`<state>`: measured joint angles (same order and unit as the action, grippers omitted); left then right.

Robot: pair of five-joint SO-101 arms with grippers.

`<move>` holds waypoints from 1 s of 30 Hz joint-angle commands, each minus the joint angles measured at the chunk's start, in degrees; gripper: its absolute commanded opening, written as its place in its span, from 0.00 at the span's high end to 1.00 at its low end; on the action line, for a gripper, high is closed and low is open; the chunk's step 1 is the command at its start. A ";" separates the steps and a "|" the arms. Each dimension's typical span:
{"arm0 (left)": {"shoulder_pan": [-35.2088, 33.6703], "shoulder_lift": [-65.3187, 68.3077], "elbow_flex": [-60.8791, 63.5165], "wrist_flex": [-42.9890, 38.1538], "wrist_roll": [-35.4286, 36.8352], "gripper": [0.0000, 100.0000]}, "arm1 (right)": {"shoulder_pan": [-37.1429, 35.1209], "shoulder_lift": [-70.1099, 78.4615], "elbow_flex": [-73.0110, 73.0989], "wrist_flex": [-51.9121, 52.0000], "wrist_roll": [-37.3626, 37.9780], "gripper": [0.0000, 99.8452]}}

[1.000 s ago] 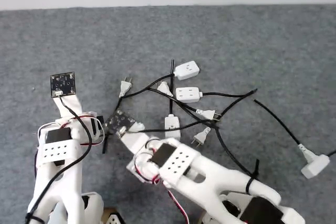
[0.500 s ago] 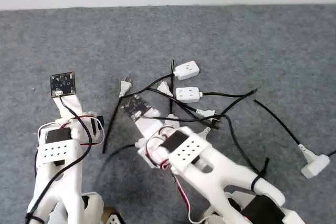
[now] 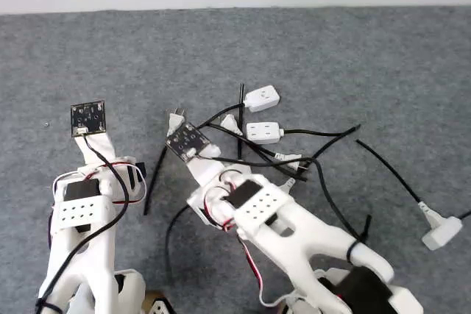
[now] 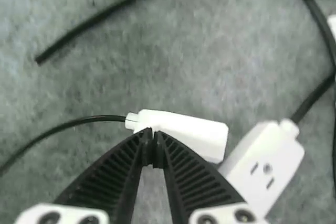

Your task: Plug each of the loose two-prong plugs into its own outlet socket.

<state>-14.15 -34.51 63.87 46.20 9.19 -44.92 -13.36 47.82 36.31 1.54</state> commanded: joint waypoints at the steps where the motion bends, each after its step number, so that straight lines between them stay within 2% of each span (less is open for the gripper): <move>1: 0.00 -1.23 -0.31 -1.05 0.35 0.79 | 0.92 3.21 -4.57 -1.01 0.88 0.99; 8: 0.00 -1.23 -0.31 -1.05 0.35 0.79 | 0.92 -4.70 -5.80 8.40 0.53 0.99; 12: 0.00 -1.23 -0.31 -1.05 0.35 0.79 | 2.15 -10.95 -2.20 8.84 0.35 0.99; 22: 0.62 -1.32 -0.84 -1.05 -1.93 0.79 | 13.05 -17.19 1.32 10.15 -3.69 0.99; 26: 3.43 -0.97 -4.79 -0.97 -1.93 0.79 | 15.60 -18.07 1.76 10.33 -3.69 0.99; 30: 12.04 2.73 -9.27 0.62 -1.14 0.83 | 19.65 -18.95 1.85 11.12 -3.69 0.99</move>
<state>-8.00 -33.80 59.30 46.20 7.78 -28.40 -29.80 50.20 45.98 -1.45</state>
